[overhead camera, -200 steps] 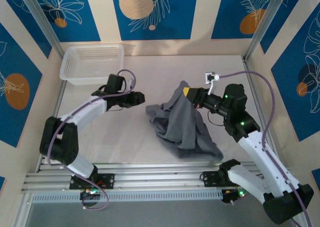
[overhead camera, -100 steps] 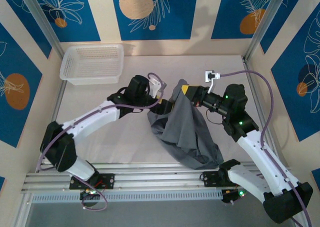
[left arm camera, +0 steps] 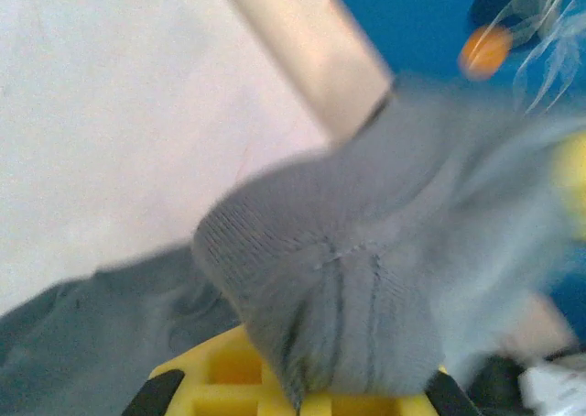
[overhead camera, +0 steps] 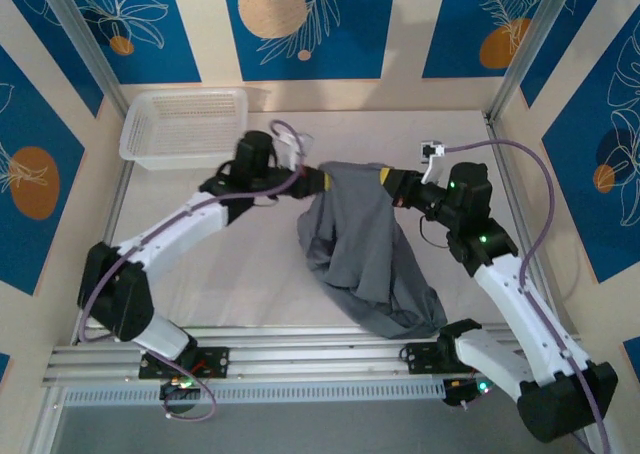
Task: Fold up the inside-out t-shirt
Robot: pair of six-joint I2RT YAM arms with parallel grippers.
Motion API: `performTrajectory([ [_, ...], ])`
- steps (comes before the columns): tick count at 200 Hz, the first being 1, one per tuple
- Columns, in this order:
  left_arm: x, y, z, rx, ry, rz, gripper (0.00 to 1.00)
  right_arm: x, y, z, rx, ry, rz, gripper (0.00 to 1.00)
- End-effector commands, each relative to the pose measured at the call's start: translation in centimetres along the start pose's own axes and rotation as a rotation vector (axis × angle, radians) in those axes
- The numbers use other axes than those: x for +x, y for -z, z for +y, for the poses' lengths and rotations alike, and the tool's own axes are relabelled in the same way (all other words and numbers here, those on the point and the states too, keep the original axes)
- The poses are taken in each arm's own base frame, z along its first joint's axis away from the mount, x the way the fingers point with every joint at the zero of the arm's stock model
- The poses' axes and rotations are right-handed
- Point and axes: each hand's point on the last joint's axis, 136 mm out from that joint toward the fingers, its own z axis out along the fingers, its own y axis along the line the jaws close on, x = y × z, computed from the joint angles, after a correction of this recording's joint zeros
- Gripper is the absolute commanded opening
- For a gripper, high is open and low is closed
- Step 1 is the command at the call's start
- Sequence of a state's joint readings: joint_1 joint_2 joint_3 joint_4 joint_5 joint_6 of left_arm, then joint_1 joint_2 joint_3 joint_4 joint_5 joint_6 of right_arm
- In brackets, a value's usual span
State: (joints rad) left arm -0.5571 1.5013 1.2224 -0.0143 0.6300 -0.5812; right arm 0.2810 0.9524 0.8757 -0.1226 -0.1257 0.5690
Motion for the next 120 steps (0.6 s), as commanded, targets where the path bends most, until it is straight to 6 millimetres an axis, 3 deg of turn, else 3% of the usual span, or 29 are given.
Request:
performTrajectory([
  [1,-4.0,4.5,-8.4,0.208,0.010,-0.060,0.00,3.3,-2.4,-6.3,0.221,0.107,0.181,0.00],
  [14,-3.7,5.3,-8.8,0.139,-0.015,-0.027,0.00,3.0,-3.5,-5.2,0.167,0.099,0.224,0.00],
  [30,-3.7,6.2,-8.2,0.052,-0.032,-0.026,0.00,0.6,-3.6,-2.8,0.100,0.087,0.166,0.01],
  [54,-3.7,6.7,-7.0,-0.038,-0.017,-0.047,0.00,-3.3,-1.3,2.5,-0.011,0.118,0.035,0.36],
  [68,-3.7,6.6,-6.6,-0.048,0.010,-0.053,0.00,-4.0,0.4,5.6,-0.056,0.191,-0.029,0.44],
  [84,-3.9,6.5,-6.3,-0.057,0.028,-0.060,0.00,-2.5,1.3,8.4,-0.093,0.261,-0.054,0.44],
  [102,-4.1,6.5,-6.0,-0.076,0.037,-0.070,0.00,1.6,0.6,10.9,-0.153,0.290,-0.020,0.43],
  [113,-4.2,6.4,-5.9,-0.079,0.042,-0.075,0.00,3.9,-0.4,11.2,-0.128,0.320,0.007,0.45],
  [120,-4.3,6.4,-5.9,-0.082,0.047,-0.077,0.00,4.7,-1.3,10.6,-0.063,0.352,0.004,0.53],
])
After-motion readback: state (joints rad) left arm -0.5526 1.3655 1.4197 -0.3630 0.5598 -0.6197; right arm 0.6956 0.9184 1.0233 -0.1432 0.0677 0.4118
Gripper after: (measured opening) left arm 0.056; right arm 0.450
